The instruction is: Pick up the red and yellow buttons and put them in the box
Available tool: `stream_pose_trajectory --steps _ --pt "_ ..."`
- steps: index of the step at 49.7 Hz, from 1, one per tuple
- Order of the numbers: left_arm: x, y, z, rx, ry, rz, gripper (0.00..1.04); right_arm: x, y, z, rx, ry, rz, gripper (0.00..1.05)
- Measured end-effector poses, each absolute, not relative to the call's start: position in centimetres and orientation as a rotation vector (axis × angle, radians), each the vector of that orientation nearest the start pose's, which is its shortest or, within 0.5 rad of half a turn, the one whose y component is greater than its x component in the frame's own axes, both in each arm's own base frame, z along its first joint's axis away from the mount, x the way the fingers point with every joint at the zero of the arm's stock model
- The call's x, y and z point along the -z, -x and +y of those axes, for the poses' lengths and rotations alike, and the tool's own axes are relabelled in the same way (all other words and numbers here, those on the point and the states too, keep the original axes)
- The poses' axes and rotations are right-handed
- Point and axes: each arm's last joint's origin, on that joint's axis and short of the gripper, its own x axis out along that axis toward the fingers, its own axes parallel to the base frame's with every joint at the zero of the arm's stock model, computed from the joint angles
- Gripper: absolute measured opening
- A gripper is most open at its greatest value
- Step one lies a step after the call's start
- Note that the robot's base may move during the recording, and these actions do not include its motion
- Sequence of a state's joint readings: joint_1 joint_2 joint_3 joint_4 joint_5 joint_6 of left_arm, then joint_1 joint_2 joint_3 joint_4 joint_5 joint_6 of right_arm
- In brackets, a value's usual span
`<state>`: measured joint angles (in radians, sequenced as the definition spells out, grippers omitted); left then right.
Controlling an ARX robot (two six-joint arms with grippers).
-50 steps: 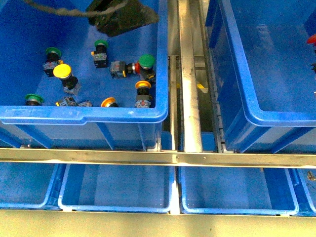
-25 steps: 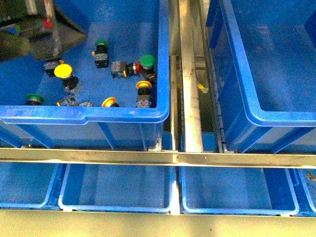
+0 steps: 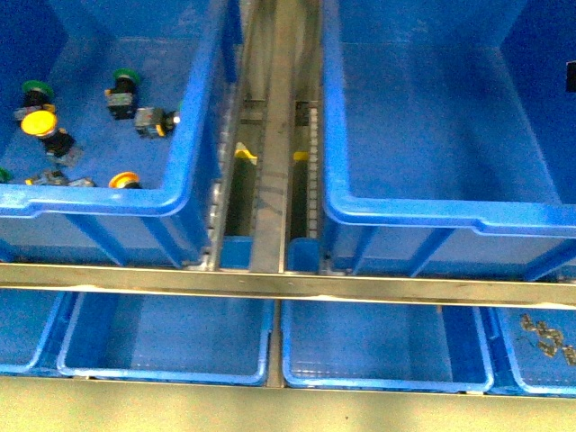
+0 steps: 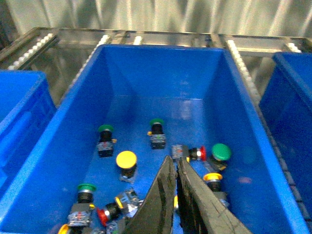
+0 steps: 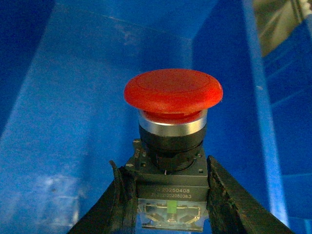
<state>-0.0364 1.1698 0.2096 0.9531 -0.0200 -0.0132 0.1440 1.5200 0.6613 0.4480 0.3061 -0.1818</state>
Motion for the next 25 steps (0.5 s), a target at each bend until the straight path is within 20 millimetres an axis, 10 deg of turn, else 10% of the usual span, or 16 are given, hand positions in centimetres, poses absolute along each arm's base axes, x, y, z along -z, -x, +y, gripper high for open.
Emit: stream_pose_trajectory --steps 25 --pt "-16.4 -14.7 -0.1 0.004 0.011 0.011 0.03 -18.2 -29.7 4.9 0.154 0.210 0.391 0.31"
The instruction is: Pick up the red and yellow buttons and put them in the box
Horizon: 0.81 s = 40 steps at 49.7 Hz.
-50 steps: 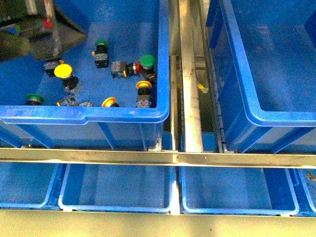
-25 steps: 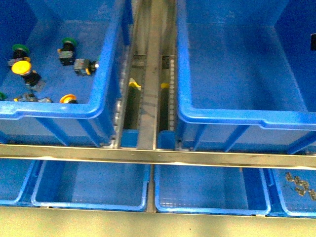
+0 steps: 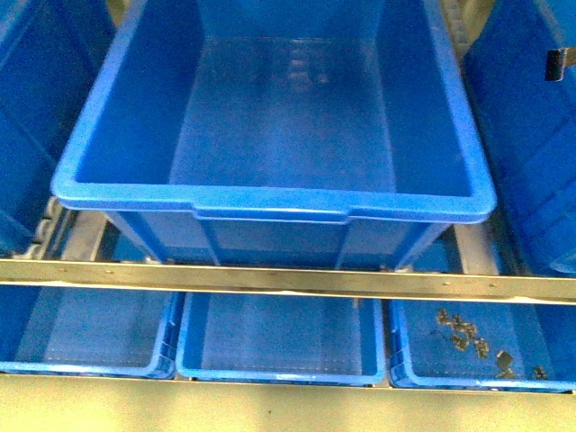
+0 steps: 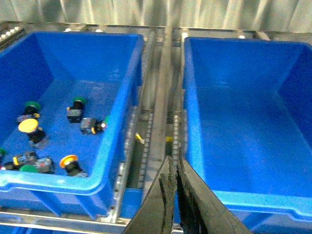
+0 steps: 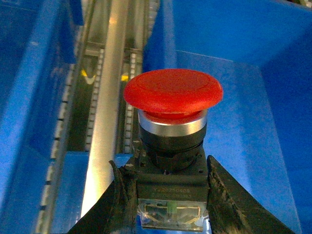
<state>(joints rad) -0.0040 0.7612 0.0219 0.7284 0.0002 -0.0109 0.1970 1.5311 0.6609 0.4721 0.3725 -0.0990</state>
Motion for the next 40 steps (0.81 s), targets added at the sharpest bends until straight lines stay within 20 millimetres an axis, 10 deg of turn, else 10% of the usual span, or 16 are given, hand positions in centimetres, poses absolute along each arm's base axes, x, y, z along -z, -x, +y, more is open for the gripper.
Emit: stream_pose_trajectory --steps 40 --pt "-17.3 -11.6 0.0 0.004 0.010 -0.020 0.03 -17.3 -29.6 6.2 0.131 0.191 0.390 0.31"
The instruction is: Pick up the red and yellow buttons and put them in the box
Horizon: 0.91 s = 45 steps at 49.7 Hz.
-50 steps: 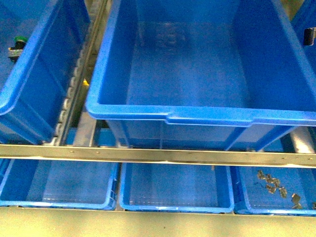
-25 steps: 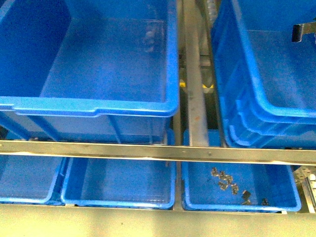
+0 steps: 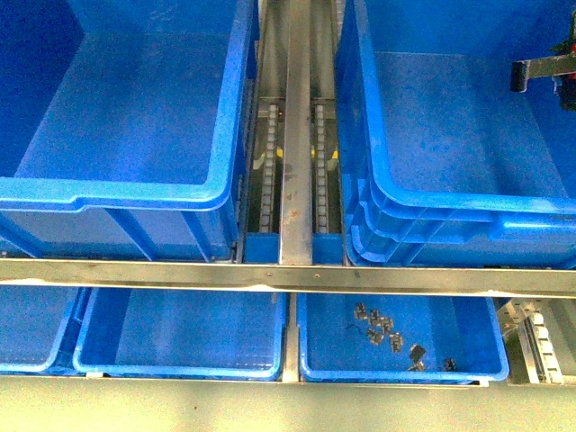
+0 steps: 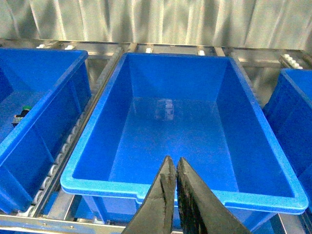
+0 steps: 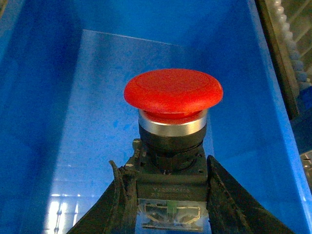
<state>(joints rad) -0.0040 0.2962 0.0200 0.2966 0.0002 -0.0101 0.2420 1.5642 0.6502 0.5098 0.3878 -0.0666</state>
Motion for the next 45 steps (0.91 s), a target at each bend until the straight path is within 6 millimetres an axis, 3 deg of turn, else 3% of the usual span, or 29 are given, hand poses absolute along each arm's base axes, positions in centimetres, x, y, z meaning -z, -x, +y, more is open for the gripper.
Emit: stream_pose_trajectory --steps 23,42,45 --pt "-16.9 -9.8 0.0 0.004 0.010 -0.002 0.03 -16.9 -29.6 7.2 0.097 0.179 0.398 0.31" --pt "-16.9 -9.7 0.0 0.003 0.008 -0.005 0.03 -17.0 -30.0 7.7 0.077 0.177 0.400 0.30" --pt "-16.9 -9.7 0.0 0.003 0.009 -0.006 0.11 -16.8 -30.5 8.1 0.053 0.174 0.409 0.31"
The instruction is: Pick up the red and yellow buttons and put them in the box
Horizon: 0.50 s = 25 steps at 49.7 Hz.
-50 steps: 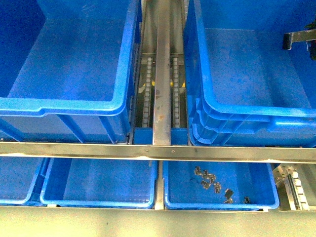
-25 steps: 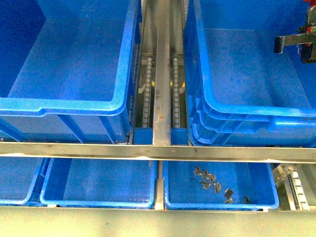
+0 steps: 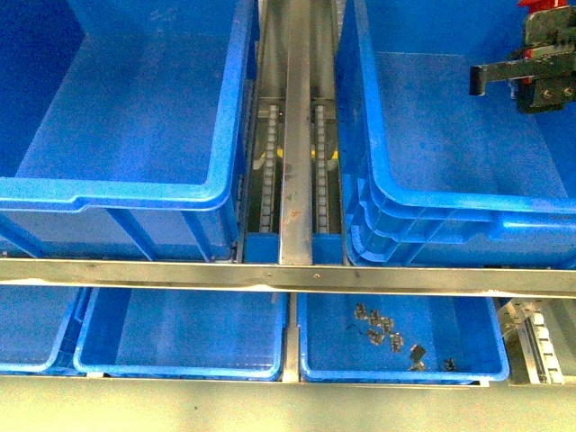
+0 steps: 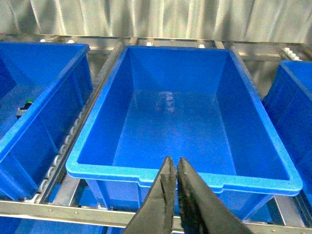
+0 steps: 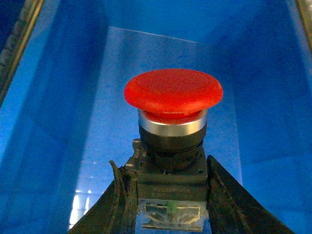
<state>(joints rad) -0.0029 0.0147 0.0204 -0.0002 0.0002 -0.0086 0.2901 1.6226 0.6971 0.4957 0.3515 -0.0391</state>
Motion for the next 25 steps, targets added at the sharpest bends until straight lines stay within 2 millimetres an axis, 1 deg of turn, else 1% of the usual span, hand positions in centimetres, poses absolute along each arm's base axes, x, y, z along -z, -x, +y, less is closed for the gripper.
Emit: stream_pose_trajectory --steps 2,6,9,12,16,17,19,20,24,25 --pt "-16.9 -9.7 0.0 0.003 0.009 -0.006 0.20 -16.7 -30.9 8.2 0.037 0.173 0.414 0.31" --pt "-16.9 -9.7 0.0 0.003 0.009 -0.006 0.38 -16.3 -32.6 8.6 -0.008 0.173 0.425 0.30" --pt "-16.9 -9.7 0.0 0.003 0.008 -0.006 0.50 -15.8 -34.8 8.4 -0.027 0.186 0.435 0.31" --pt "-16.9 -9.7 0.0 0.003 0.008 -0.005 0.61 -15.4 -36.6 8.1 -0.025 0.187 0.449 0.30" --pt "-16.9 -9.7 0.0 0.003 0.009 -0.005 0.73 -14.6 -39.0 7.7 -0.024 0.213 0.473 0.30" --pt "-16.9 -9.7 0.0 0.003 0.008 -0.005 0.75 -14.5 -39.3 7.6 -0.026 0.216 0.476 0.30" --pt "-16.9 -9.7 0.0 0.003 0.008 -0.005 0.82 -14.1 -40.3 7.4 -0.027 0.222 0.488 0.30" --pt "-16.9 -9.7 0.0 0.003 0.008 -0.006 0.84 -13.8 -41.0 7.3 -0.026 0.228 0.498 0.30" --pt "-16.9 -9.7 0.0 0.003 0.008 -0.005 0.98 -12.8 -43.7 6.6 -0.004 0.249 0.531 0.30" --pt "-16.9 -9.7 0.0 0.003 0.007 -0.006 0.99 -12.5 -44.4 6.4 0.003 0.253 0.540 0.30"
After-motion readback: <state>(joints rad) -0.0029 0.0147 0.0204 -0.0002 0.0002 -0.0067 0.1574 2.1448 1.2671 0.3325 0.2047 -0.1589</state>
